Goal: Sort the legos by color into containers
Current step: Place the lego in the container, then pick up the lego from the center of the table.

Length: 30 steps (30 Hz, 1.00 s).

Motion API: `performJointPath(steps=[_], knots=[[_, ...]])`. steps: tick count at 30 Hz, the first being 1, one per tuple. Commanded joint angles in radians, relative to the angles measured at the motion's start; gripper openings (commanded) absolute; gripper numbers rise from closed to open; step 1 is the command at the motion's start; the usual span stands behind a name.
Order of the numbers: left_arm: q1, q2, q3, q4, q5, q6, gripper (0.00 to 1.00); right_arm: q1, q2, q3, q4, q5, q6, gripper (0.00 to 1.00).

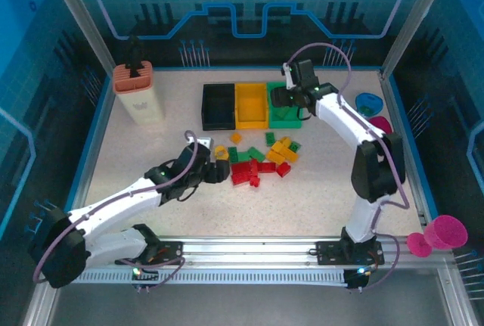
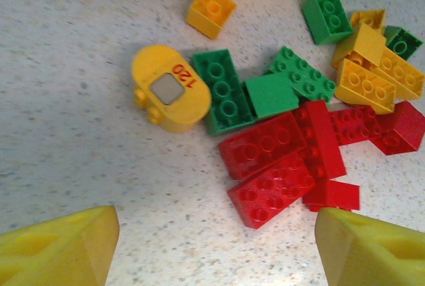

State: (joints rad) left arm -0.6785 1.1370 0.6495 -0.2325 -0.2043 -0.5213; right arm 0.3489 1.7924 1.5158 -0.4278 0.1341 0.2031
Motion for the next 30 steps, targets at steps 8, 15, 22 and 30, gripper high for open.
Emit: performJointPath(steps=[8,15,22,30], knots=[[-0.006,0.312,0.19,0.009,0.151,-0.074,0.68,0.024,-0.231,-0.292,0.132,-0.038,0.038,0.67],[0.028,0.457,0.272,-0.016,0.148,-0.083,0.65,0.012,-0.285,-0.381,0.158,-0.045,0.044,0.65],[0.085,0.5,0.27,-0.001,0.16,-0.071,0.55,0.001,-0.313,-0.416,0.175,-0.053,0.054,0.62],[0.117,0.557,0.306,0.015,0.178,-0.05,0.54,-0.001,-0.319,-0.424,0.182,-0.054,0.061,0.61]])
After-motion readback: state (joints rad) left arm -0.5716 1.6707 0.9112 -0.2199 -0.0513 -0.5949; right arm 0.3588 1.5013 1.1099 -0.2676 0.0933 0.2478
